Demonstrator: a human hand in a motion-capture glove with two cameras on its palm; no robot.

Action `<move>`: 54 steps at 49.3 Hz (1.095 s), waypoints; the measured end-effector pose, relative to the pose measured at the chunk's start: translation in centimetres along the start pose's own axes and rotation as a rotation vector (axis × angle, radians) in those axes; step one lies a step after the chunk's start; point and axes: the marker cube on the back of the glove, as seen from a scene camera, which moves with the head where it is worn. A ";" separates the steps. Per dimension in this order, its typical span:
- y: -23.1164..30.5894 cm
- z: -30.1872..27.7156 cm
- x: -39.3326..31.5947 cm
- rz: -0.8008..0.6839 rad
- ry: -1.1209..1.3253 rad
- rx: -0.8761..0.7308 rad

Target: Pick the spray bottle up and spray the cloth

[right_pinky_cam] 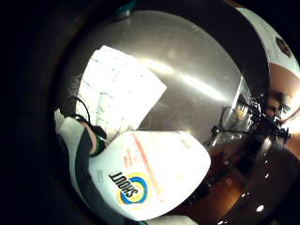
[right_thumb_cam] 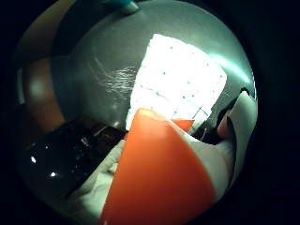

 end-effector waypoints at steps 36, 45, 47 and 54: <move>-4.5 -5.0 -19.9 -0.569 -1.007 0.450; -6.4 -2.1 -22.7 -0.622 -1.084 0.350; -6.5 -1.5 -23.2 -0.636 -1.100 0.322; -8.1 0.8 -25.1 -0.611 -1.116 0.314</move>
